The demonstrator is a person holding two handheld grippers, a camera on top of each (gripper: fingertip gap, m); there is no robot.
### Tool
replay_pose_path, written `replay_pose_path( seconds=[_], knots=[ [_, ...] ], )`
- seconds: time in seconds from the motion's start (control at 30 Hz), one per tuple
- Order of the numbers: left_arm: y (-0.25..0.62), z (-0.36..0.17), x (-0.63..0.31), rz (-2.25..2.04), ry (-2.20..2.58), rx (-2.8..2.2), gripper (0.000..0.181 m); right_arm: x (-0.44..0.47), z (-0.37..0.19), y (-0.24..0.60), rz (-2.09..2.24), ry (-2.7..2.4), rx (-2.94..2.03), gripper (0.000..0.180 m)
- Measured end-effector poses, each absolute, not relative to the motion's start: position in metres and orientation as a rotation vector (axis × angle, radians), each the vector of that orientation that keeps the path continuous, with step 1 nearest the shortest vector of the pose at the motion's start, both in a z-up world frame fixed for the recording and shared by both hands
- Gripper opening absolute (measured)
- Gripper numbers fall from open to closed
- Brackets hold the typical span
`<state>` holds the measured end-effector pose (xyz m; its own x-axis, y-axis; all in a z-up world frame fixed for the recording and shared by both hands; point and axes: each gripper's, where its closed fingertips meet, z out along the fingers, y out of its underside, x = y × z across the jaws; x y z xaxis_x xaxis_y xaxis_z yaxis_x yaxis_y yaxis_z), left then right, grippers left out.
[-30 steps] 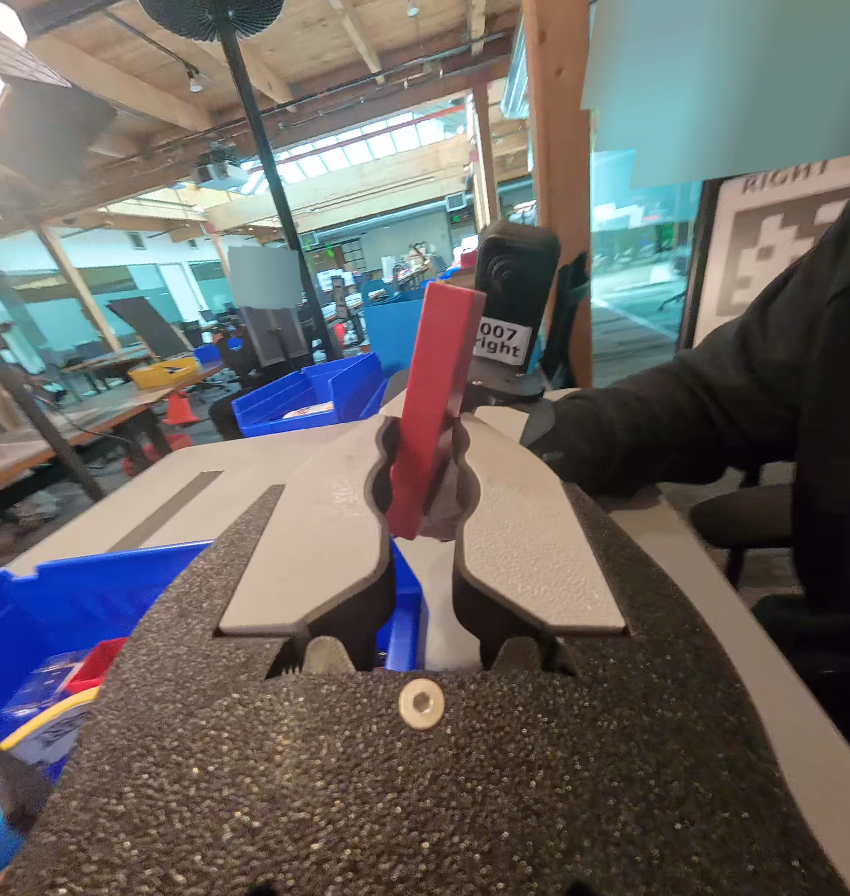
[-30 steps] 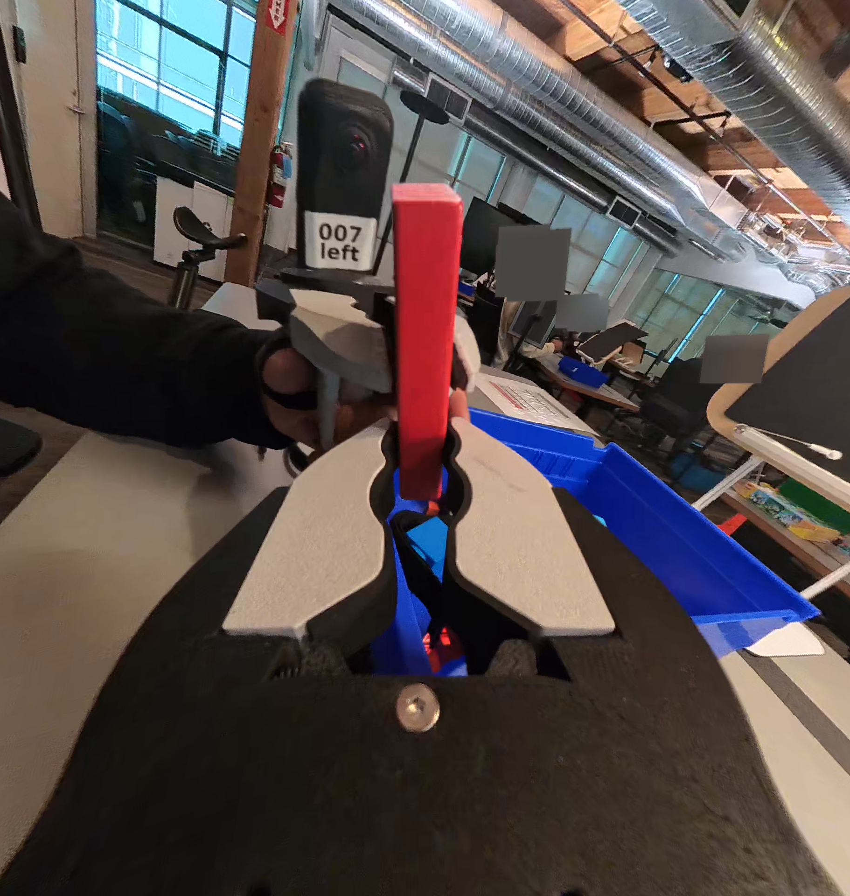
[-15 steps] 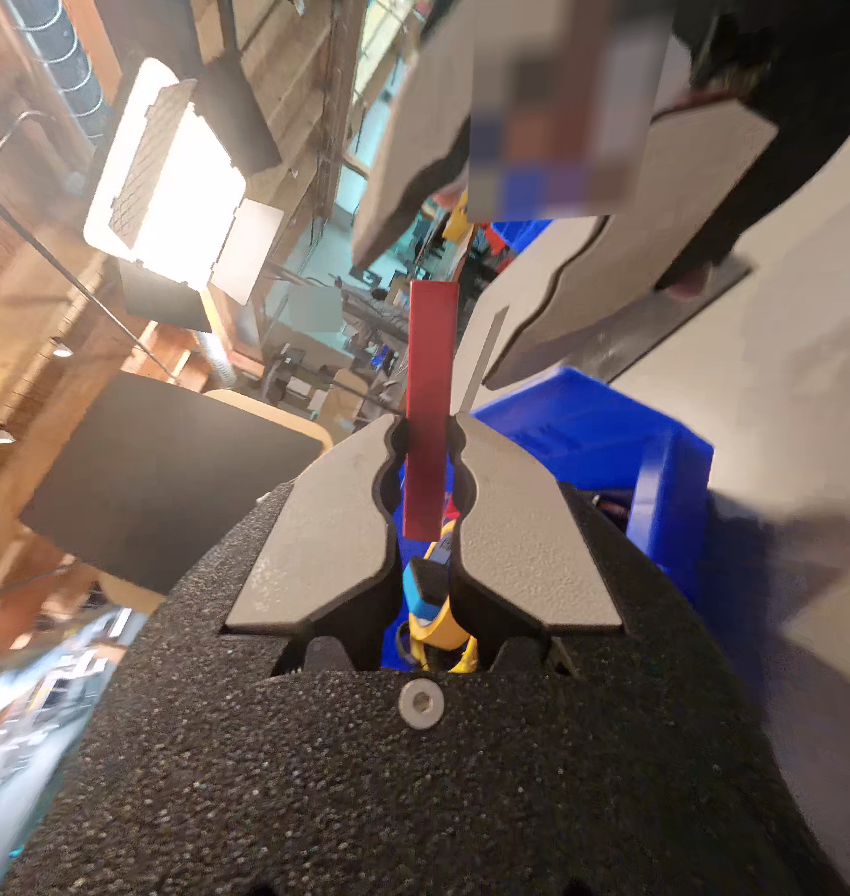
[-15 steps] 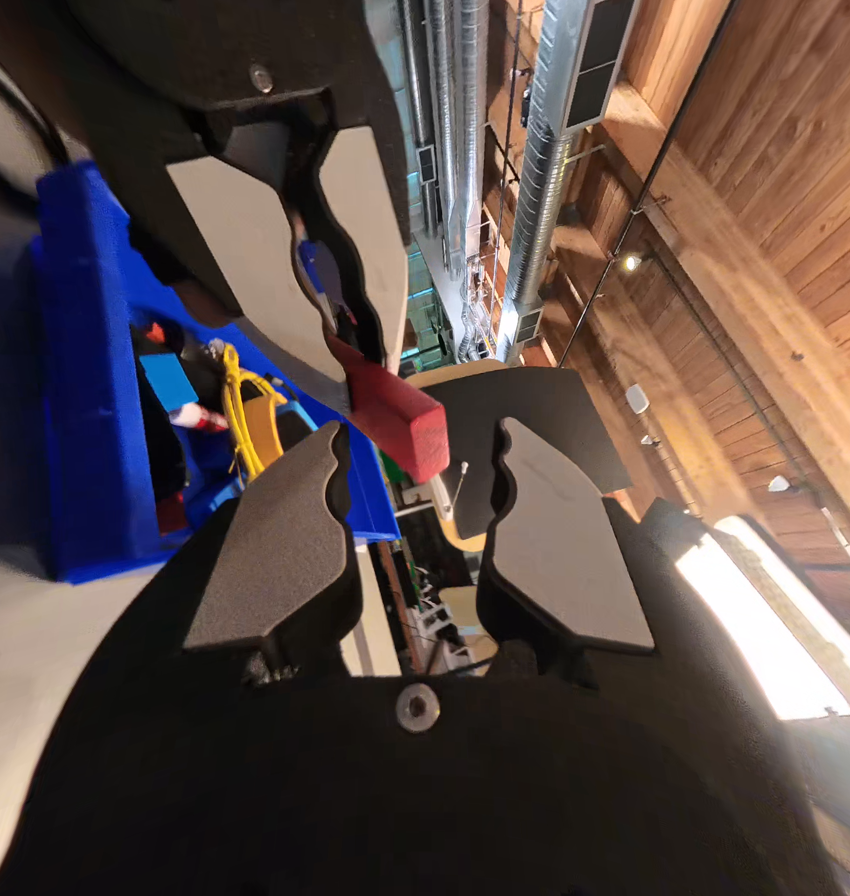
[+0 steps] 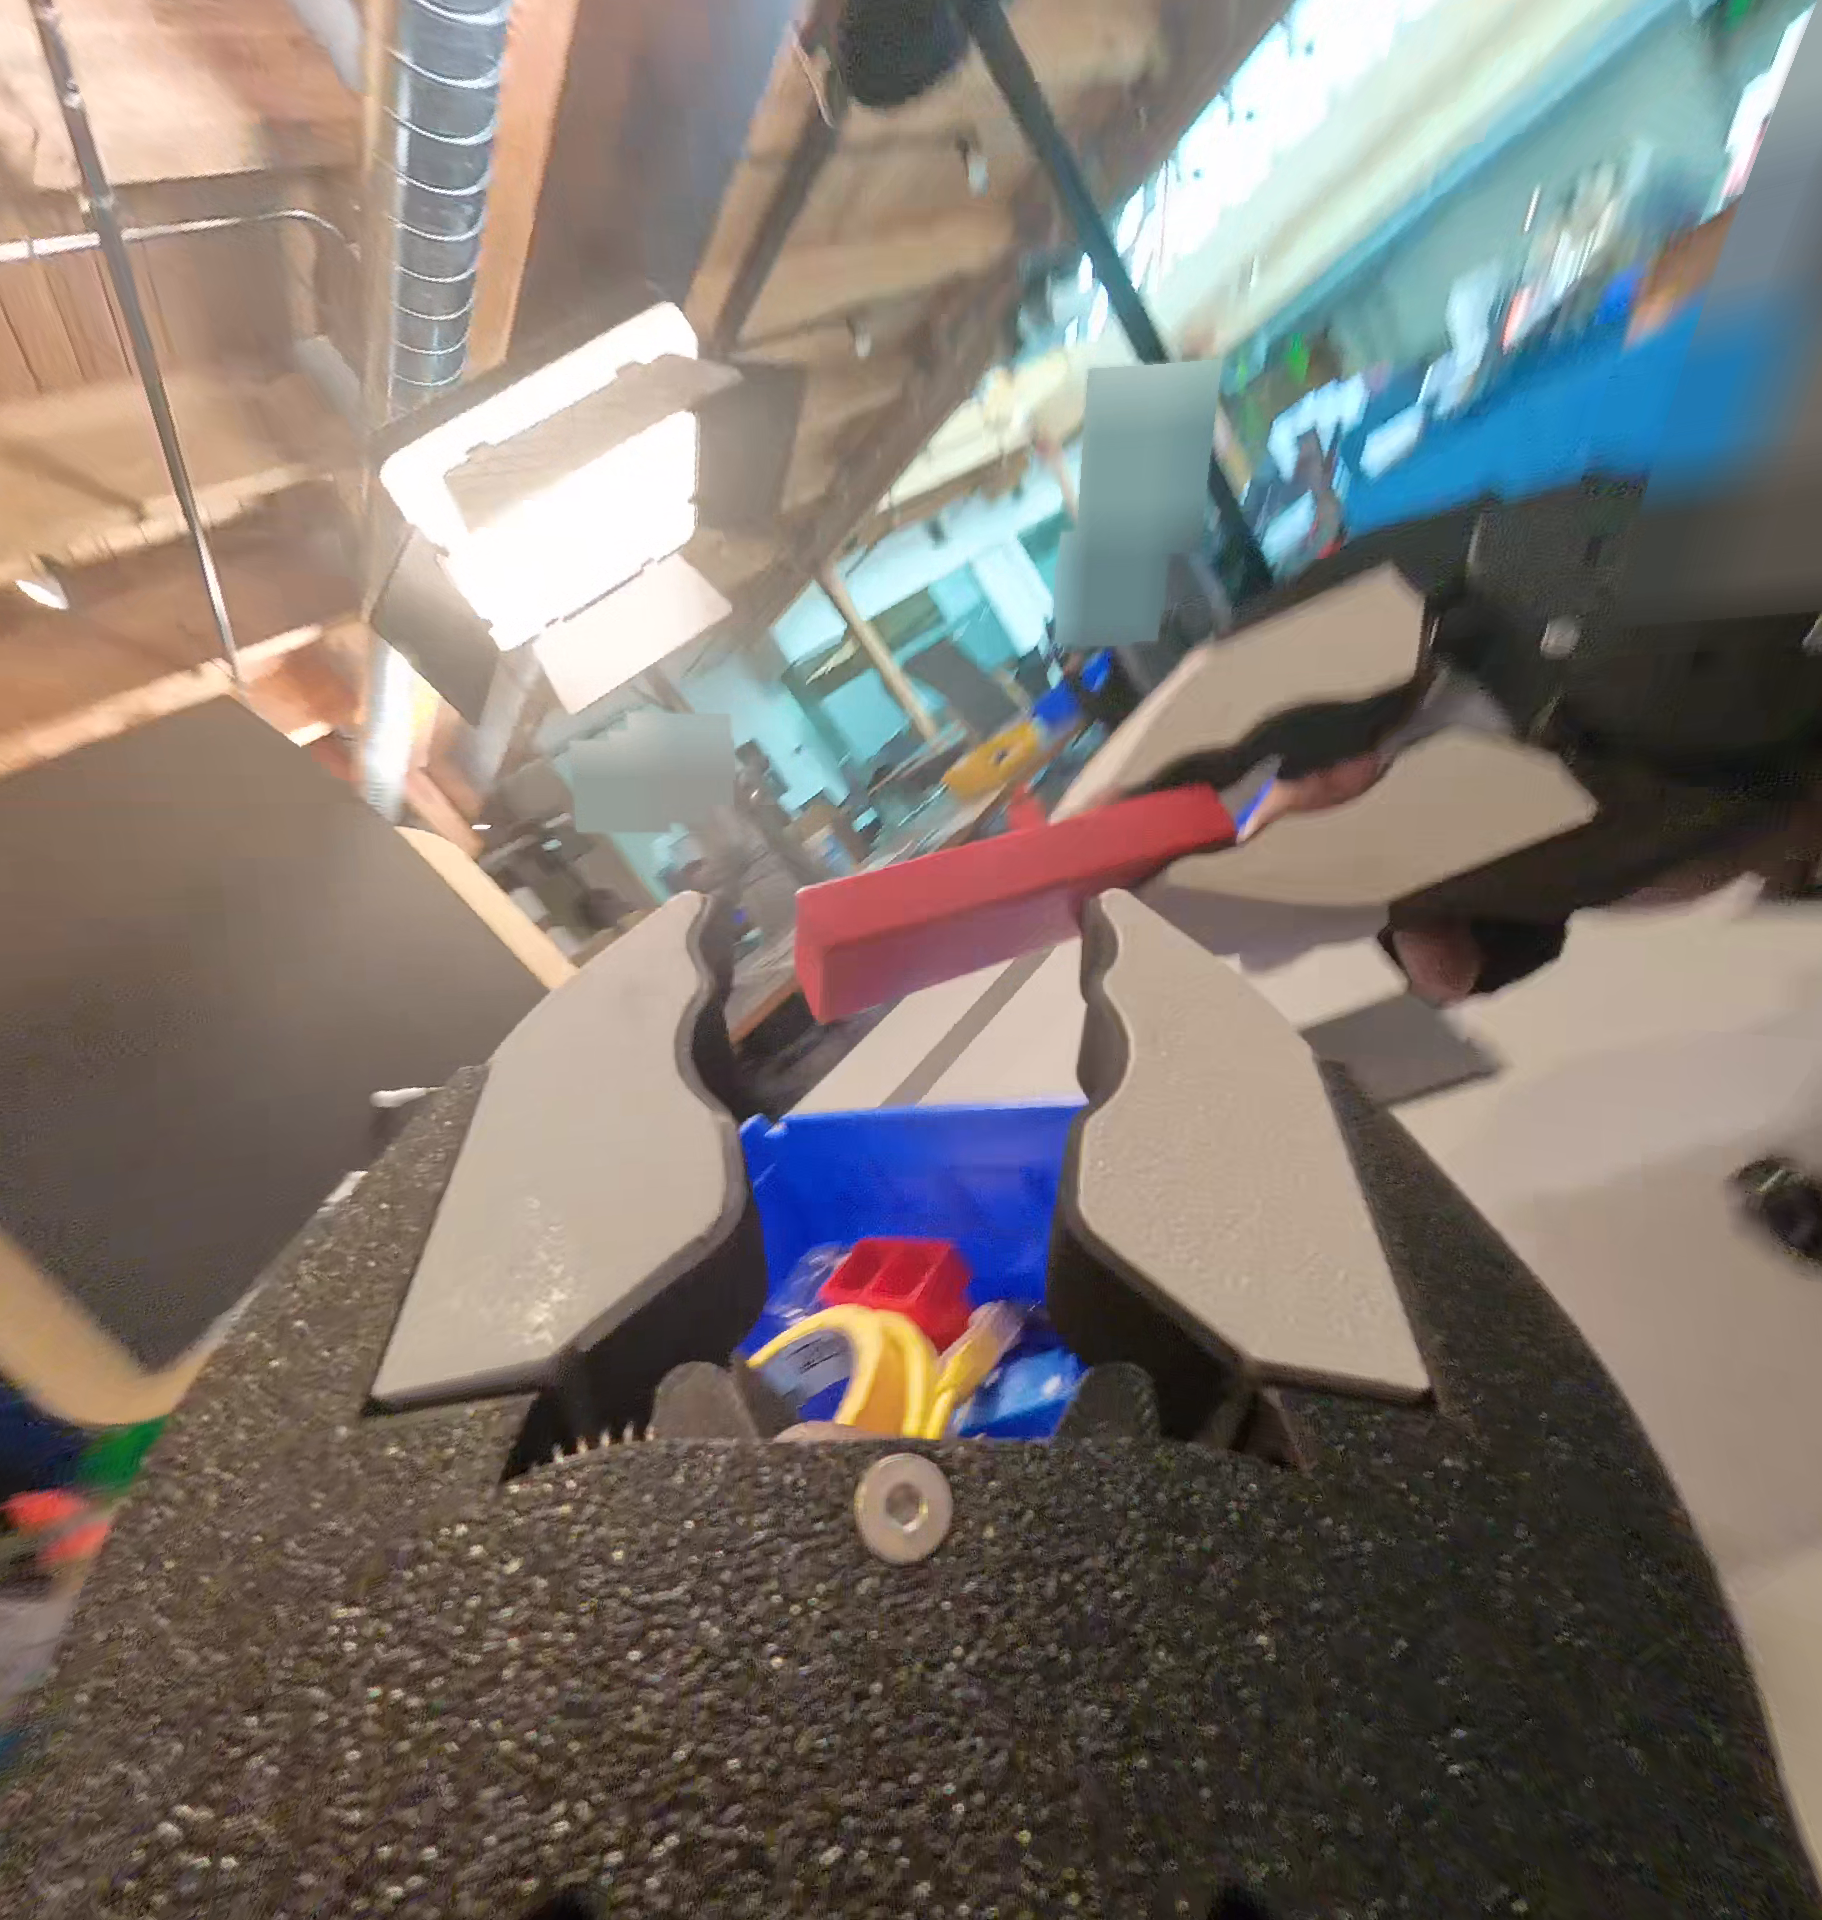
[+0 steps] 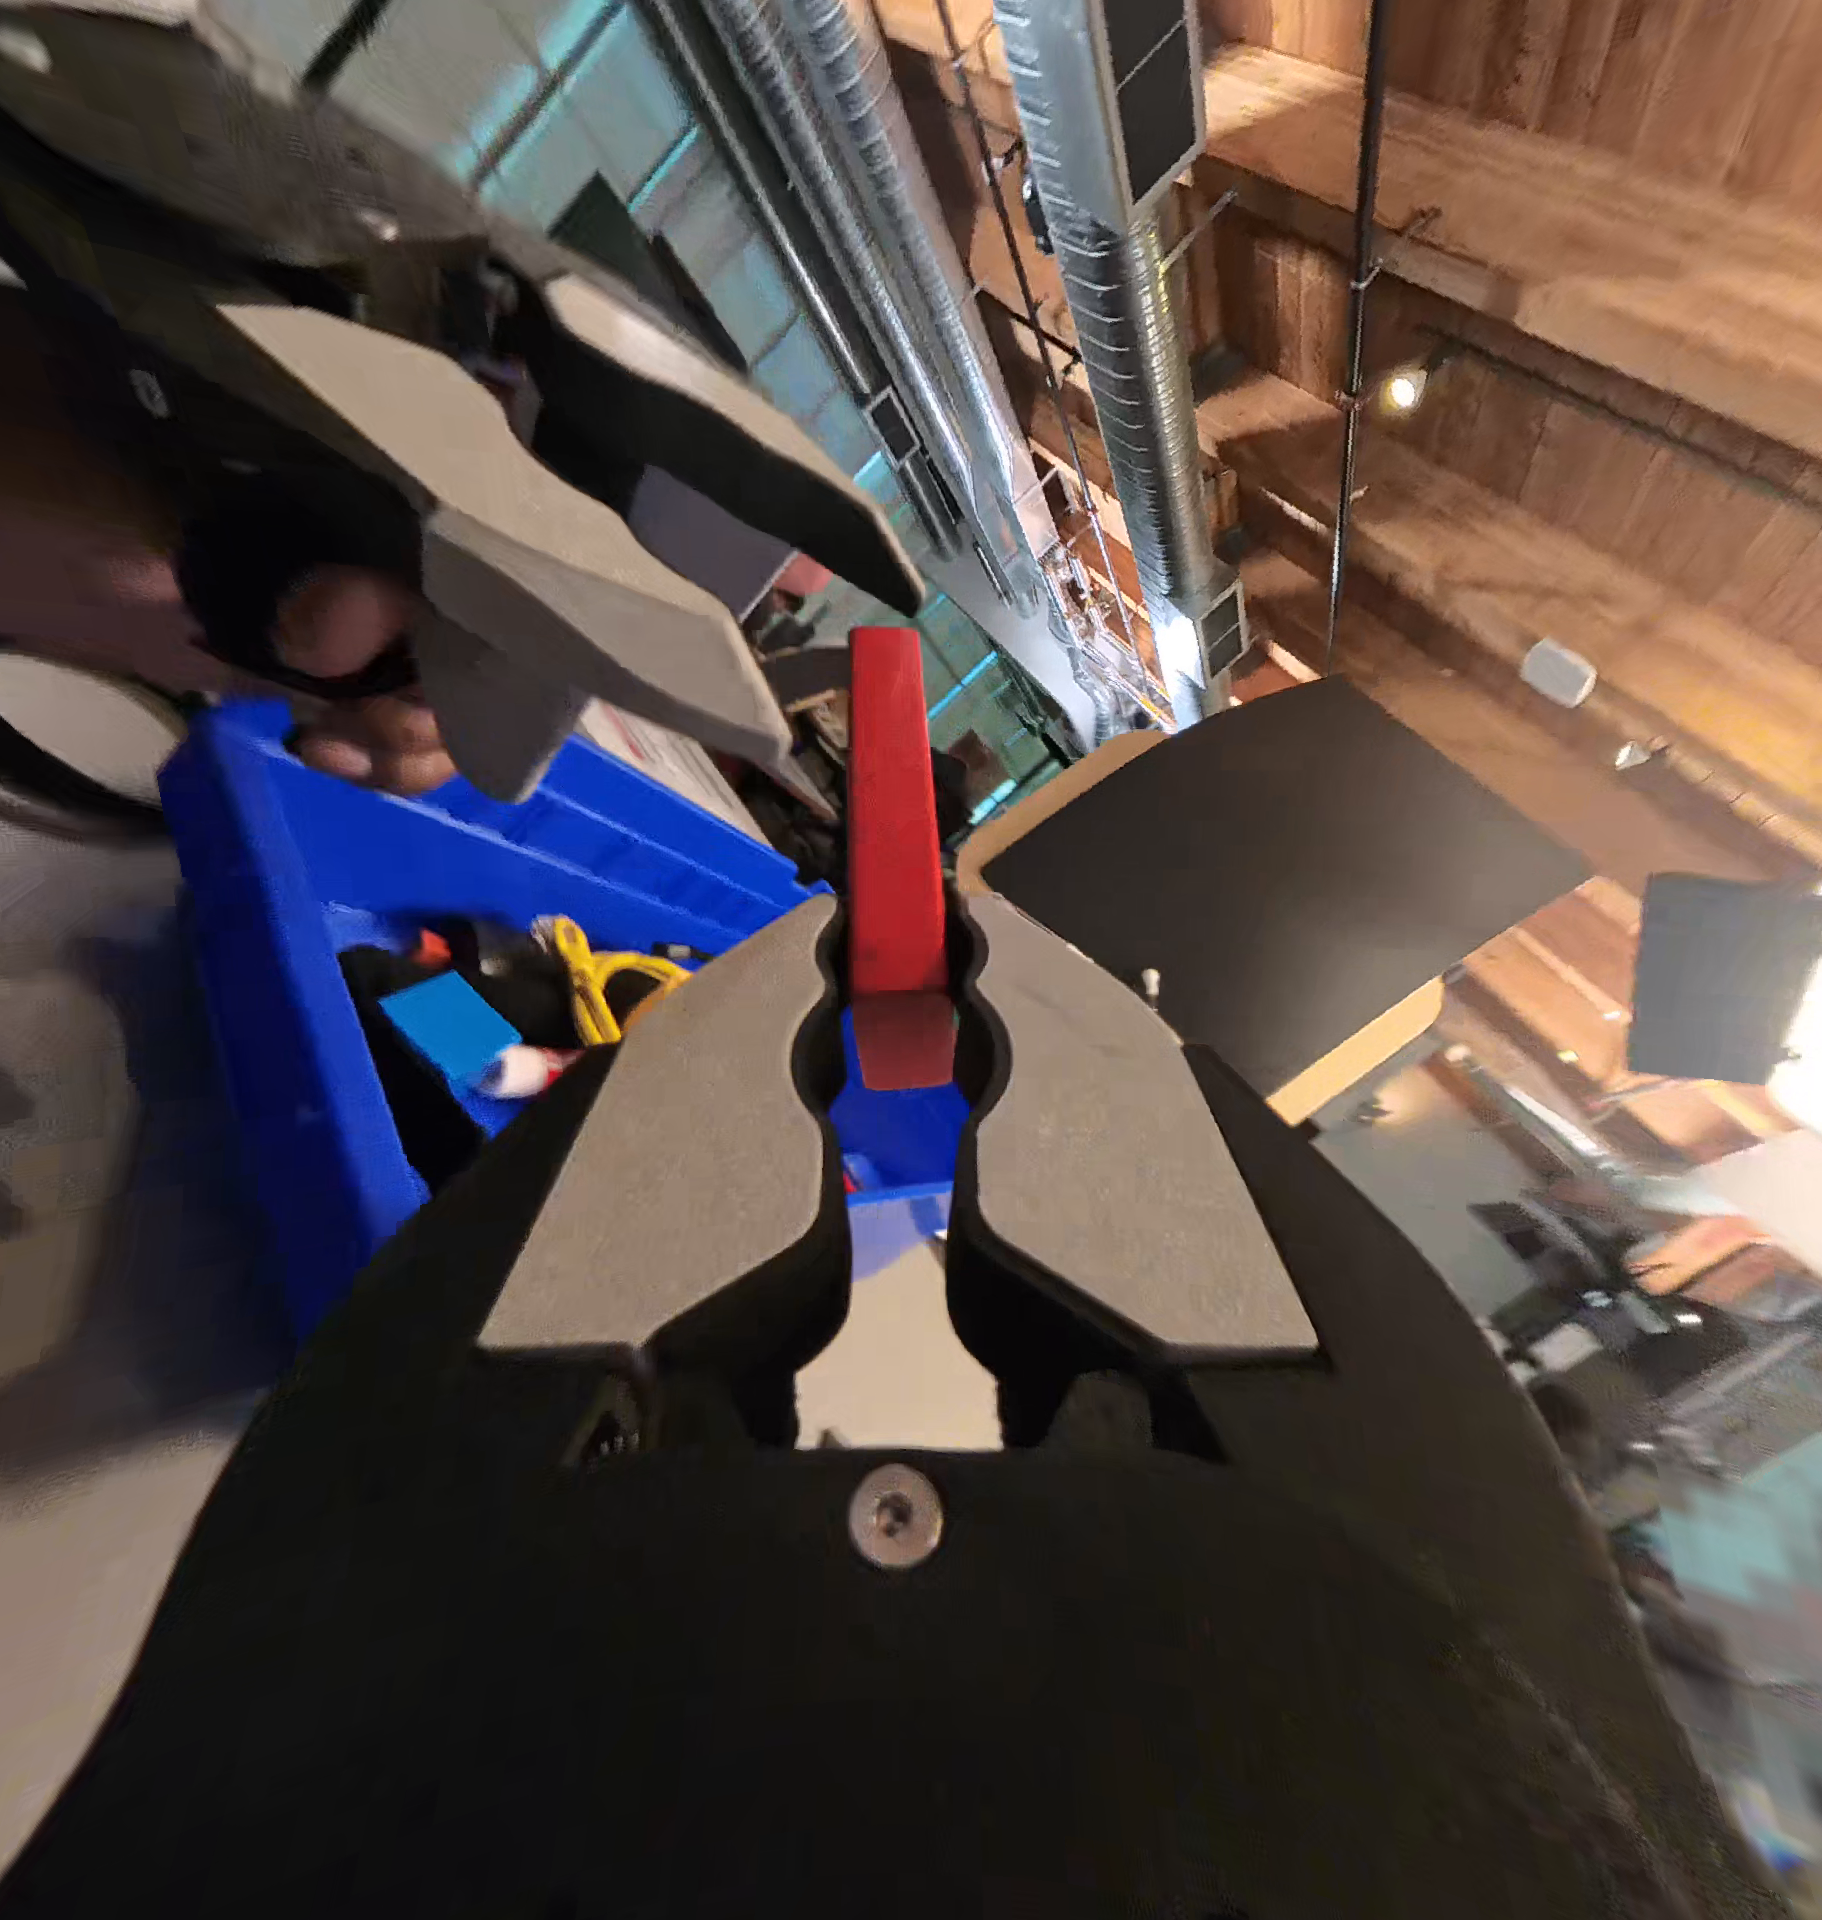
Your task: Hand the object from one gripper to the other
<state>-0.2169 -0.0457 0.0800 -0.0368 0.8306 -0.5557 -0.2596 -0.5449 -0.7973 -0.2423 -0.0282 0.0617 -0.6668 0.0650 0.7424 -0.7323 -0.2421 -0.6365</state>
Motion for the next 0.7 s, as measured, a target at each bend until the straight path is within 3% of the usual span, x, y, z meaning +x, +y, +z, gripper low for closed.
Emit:
replay_pose_path(
  seconds=[0.2,0.33,0.4,0.43,0.57,0.7],
  knots=[
    [-0.049,0.097,-0.207,1.256,-0.697,-1.107,0.074,-0.224,0.077,-0.013,2.45,-1.665,0.791,0.016],
    [-0.023,0.084,-0.209,0.947,-0.653,-1.13,0.063,-0.206,0.075,-0.012,2.646,-1.771,0.824,0.016],
    [-0.014,0.082,-0.204,0.866,-0.607,-1.101,0.032,-0.202,0.067,-0.017,2.649,-1.83,0.819,0.016],
    [-0.013,0.081,-0.203,0.851,-0.604,-1.084,0.03,-0.202,0.066,-0.017,2.651,-1.833,0.809,0.016],
    [-0.023,0.08,-0.206,0.933,-0.64,-1.126,0.021,-0.218,0.065,-0.024,2.443,-1.743,0.754,0.028],
    [-0.054,0.079,-0.214,1.391,-0.747,-1.256,0.017,-0.236,0.069,-0.026,2.105,-1.476,0.729,0.031]
  ],
)
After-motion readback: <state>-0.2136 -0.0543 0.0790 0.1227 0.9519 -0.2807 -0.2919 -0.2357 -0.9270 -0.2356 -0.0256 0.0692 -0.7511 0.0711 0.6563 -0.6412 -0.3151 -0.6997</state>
